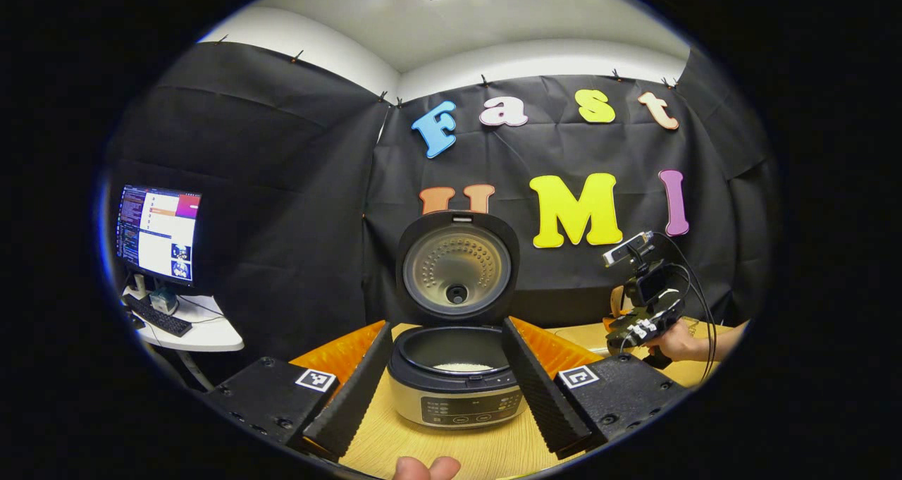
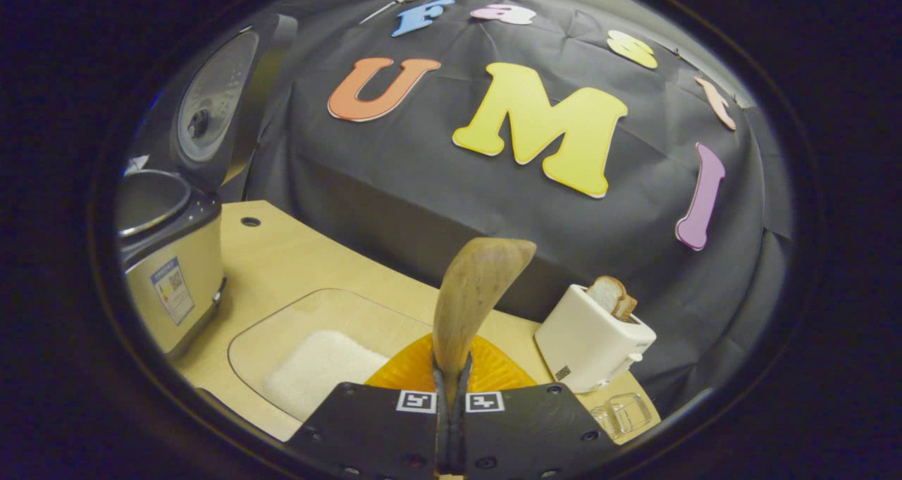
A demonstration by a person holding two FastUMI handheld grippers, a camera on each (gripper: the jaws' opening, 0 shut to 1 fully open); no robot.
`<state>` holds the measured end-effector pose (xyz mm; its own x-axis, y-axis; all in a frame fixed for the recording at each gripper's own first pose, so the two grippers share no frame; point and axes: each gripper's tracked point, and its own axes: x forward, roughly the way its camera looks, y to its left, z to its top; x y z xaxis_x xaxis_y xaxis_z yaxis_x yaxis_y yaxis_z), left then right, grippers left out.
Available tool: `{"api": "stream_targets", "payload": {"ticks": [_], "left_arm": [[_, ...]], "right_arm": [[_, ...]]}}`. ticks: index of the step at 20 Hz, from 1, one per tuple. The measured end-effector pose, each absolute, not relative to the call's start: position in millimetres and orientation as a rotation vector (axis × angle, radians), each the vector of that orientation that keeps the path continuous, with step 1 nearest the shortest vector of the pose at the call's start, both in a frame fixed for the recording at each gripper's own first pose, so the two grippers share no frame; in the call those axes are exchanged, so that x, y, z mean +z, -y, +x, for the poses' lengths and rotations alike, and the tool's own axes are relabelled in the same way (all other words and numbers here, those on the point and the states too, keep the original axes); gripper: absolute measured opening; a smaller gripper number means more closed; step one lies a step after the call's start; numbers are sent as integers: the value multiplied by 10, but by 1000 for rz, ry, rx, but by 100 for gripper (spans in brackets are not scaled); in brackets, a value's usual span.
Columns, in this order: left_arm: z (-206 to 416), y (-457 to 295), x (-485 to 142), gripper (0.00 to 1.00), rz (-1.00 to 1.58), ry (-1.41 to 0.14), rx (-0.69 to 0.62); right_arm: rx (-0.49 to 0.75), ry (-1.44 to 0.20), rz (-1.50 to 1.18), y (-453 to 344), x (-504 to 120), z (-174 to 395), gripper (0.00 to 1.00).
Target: Close the left gripper, press the button to open the rice cooker; take a wooden spoon from the chopstick holder with the right hand, scoop a spoonful of rice and pour it into the rice cooker, then put the wooden spoon back into the chopstick holder.
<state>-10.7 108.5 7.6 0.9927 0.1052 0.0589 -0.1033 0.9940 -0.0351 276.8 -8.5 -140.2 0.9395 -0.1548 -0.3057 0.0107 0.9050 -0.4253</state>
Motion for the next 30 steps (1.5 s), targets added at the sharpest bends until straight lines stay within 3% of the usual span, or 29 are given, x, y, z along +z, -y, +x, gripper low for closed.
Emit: {"api": "stream_targets", "payload": {"ticks": [14, 20, 30], "left_arm": [[-201, -1242, 164, 98, -61, 72, 123], [-209, -1308, 127, 98, -96, 50, 145], [-174, -1267, 30, 97, -70, 16, 139]], "right_arm": [[3, -448, 74, -640, -1681, 2765, 0], [-6, -466, 488, -607, -1653, 2863, 0], [-40, -404, 845, -35, -1499, 2852, 0]]}}
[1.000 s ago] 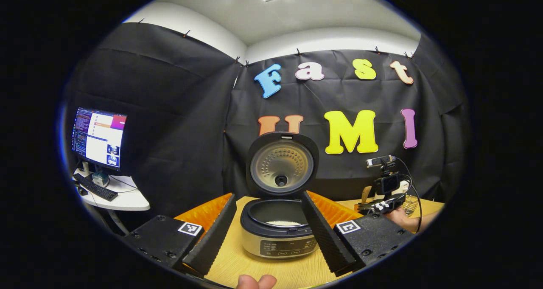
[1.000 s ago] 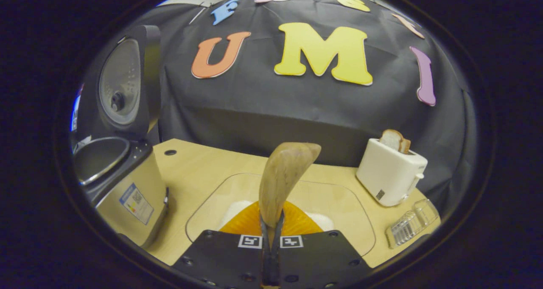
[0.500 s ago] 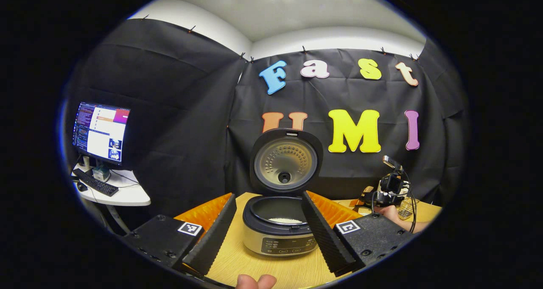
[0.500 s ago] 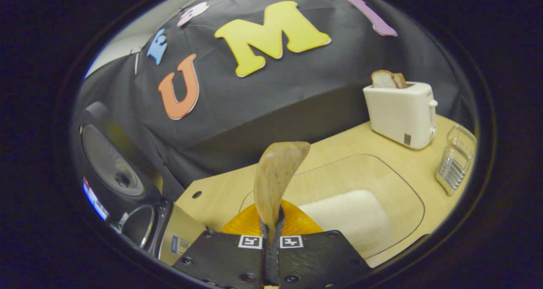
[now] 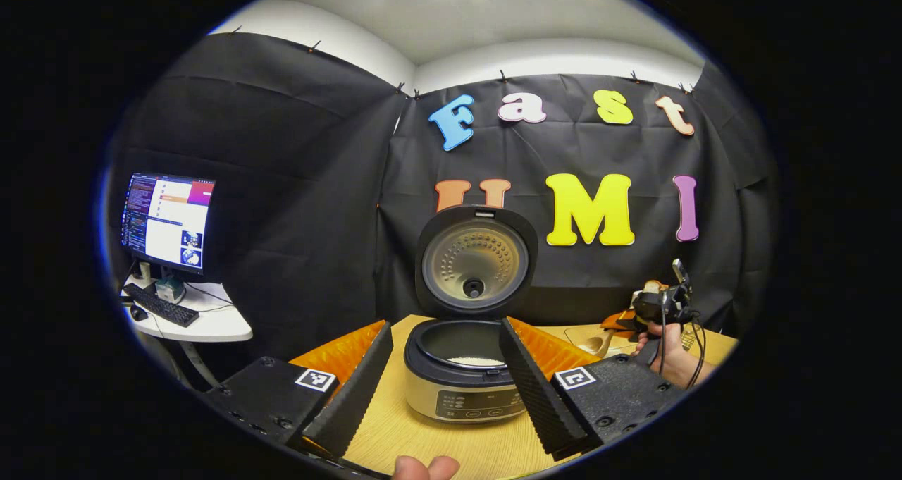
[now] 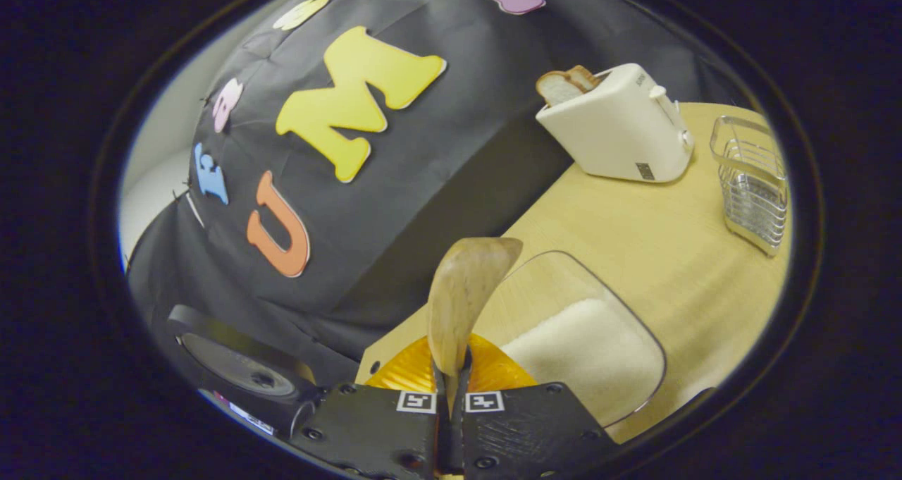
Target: Close the left gripper, press the button to open the rice cooker; take a wooden spoon from the chopstick holder with the right hand, scoop a spoonful of rice and pour it into the rice cooker, then put the wooden spoon back into the chopstick holder.
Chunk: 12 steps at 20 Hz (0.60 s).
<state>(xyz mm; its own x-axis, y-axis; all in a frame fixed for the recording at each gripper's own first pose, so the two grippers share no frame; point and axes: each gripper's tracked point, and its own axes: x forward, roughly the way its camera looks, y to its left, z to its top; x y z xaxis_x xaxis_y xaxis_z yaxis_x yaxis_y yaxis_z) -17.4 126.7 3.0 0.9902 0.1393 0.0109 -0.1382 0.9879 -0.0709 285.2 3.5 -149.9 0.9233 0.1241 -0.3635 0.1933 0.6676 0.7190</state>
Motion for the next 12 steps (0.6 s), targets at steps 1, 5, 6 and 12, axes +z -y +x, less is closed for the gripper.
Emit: {"api": "stream_targets", "payload": {"ticks": [1, 5, 6, 12], "left_arm": [[-167, -1255, 8, 97, -66, 9, 136], [-106, -1170, -60, 96, -68, -8, 120], [-106, -1157, -71, 97, -65, -14, 116], [-90, -1154, -95, 97, -48, -17, 118]], "right_arm": [[-52, -386, 855, 60, -1467, 2837, 0], [-61, -346, 931, 324, -1361, 2828, 0], [-65, -338, 933, 380, -1343, 2818, 0], [-28, -290, 1012, 404, -1031, 2825, 1]]}}
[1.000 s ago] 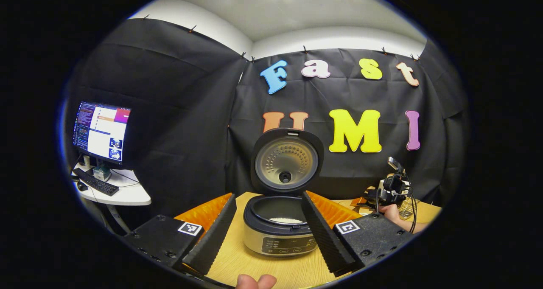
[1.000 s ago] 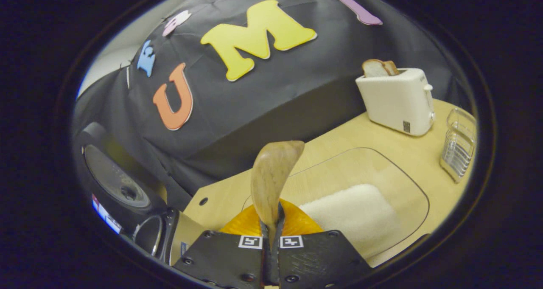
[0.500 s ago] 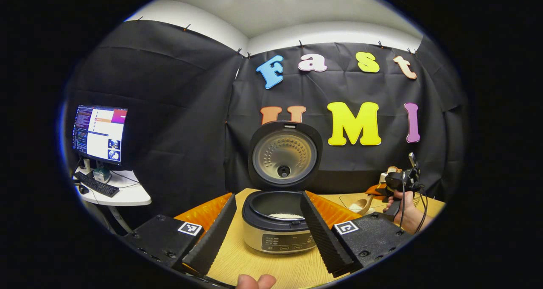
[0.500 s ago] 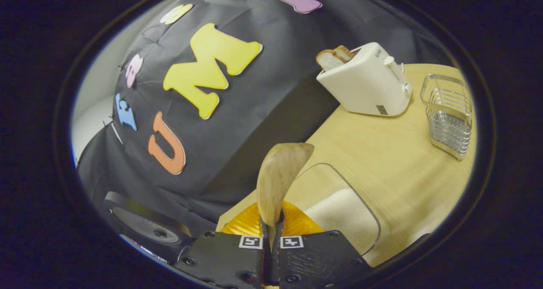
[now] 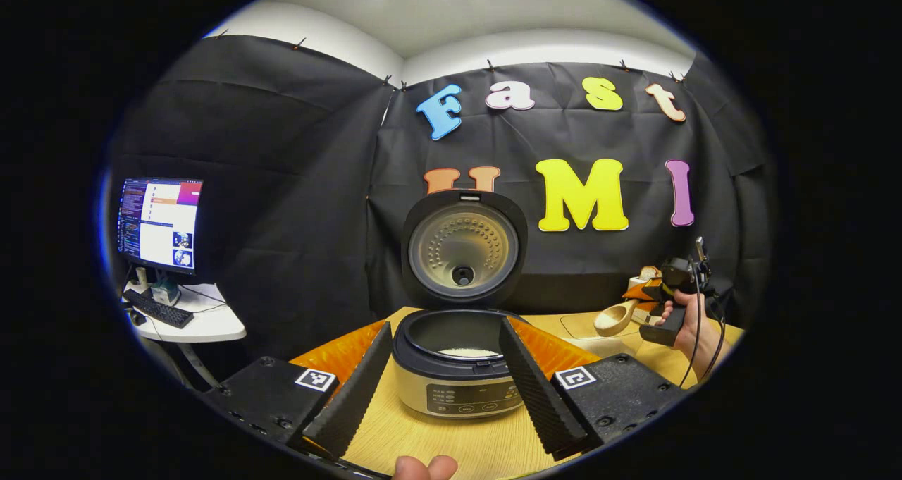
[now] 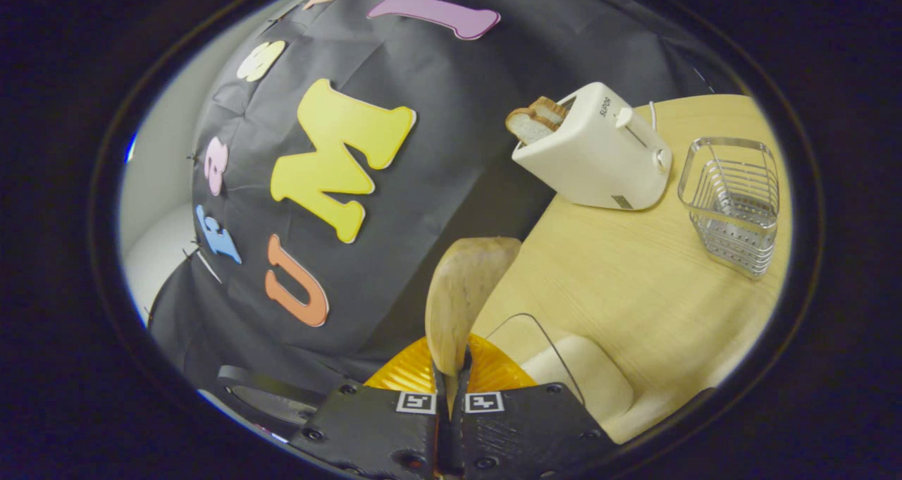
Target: Close the left gripper, press the button to open the rice cooker; take a wooden spoon from the chopstick holder with the right hand, scoop a spoonful of rice and pour it into the rice cooker, then put the wooden spoon back into the chopstick holder.
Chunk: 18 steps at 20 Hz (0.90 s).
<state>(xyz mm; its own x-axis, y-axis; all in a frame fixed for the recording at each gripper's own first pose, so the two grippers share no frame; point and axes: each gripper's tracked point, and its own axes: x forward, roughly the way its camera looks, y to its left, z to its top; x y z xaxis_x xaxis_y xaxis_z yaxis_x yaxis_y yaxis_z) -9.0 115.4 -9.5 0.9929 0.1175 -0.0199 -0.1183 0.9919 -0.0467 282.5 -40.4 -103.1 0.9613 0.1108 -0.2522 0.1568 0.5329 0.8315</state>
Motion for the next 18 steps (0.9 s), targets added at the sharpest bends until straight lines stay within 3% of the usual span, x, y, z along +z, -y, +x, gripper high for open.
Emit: {"api": "stream_targets", "payload": {"ticks": [8, 10, 18], "left_arm": [[-143, -1366, -100, 100, -40, -31, 168], [-159, -1436, -121, 97, -28, -41, 184], [-189, -1480, -117, 97, -34, -48, 175]], "right_arm": [[126, -246, 1030, -388, -332, 2760, 0], [183, -251, 1008, -692, -177, 2729, 0], [326, -311, 886, -1891, -98, 2671, 0]]}}
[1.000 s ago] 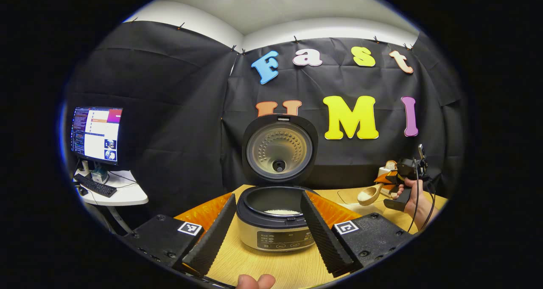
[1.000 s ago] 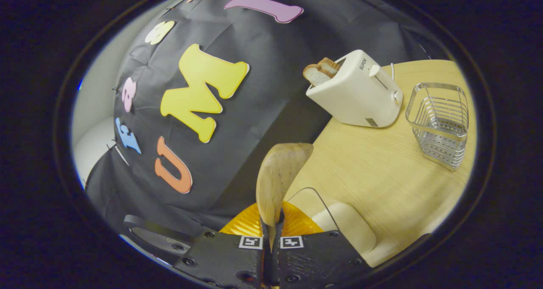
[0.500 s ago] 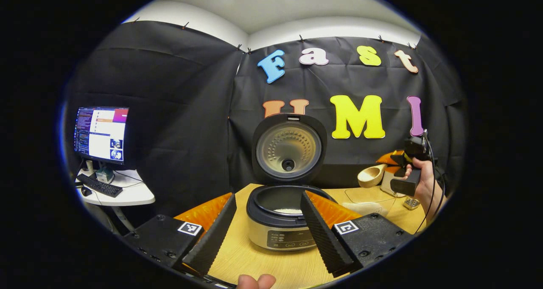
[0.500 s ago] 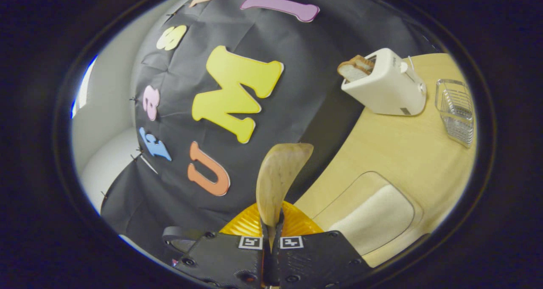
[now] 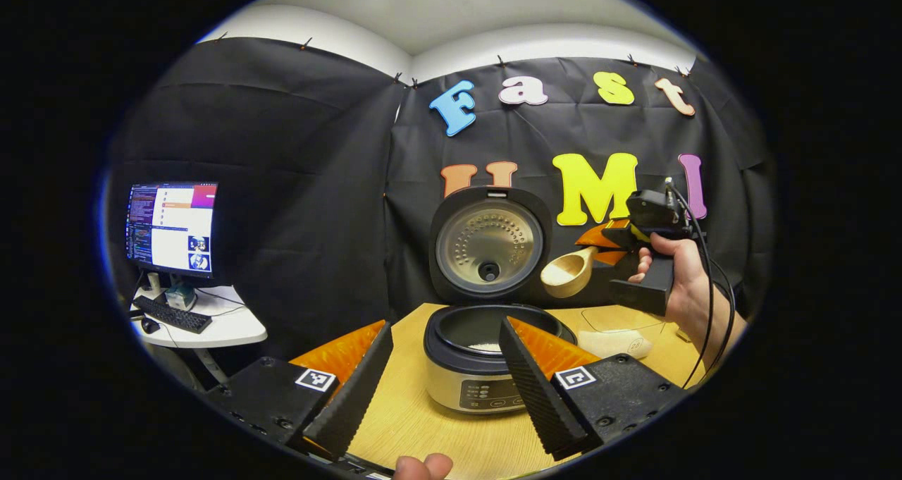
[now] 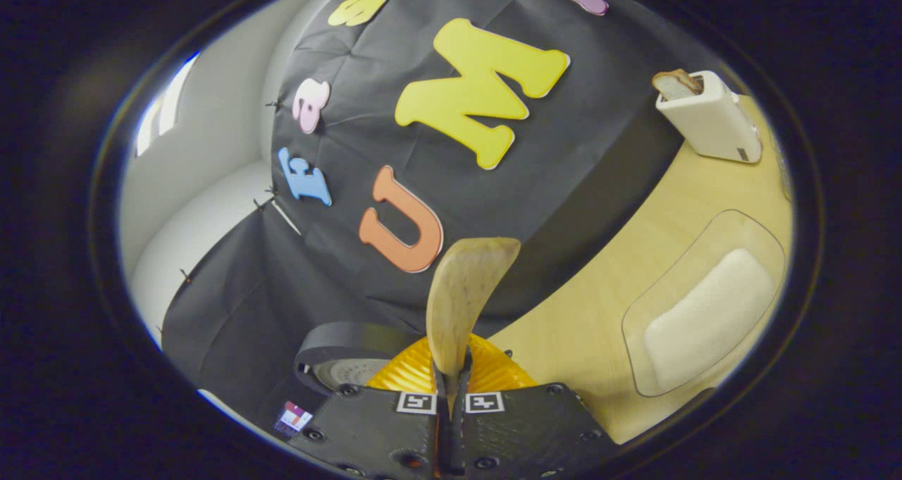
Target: Close the left gripper, press the button to open the rice cooker; take a wooden spoon from the chopstick holder with the right hand, scoop a spoonful of rice and pour it into the rice cooker, then put the wooden spoon back into the chopstick holder.
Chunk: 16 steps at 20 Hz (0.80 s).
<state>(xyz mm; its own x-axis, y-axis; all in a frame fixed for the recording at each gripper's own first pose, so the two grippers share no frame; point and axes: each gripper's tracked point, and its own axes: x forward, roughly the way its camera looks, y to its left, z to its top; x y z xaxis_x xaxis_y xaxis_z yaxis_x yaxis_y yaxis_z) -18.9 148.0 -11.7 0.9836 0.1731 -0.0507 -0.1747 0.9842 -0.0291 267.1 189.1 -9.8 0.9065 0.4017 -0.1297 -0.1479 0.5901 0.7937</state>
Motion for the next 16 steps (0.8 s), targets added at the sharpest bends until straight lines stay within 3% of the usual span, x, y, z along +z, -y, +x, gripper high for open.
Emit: {"api": "stream_targets", "payload": {"ticks": [16], "left_arm": [[-230, -1690, -139, 97, -70, -50, 204]], "right_arm": [[412, -222, 362, -2892, -205, 2382, 0]]}}
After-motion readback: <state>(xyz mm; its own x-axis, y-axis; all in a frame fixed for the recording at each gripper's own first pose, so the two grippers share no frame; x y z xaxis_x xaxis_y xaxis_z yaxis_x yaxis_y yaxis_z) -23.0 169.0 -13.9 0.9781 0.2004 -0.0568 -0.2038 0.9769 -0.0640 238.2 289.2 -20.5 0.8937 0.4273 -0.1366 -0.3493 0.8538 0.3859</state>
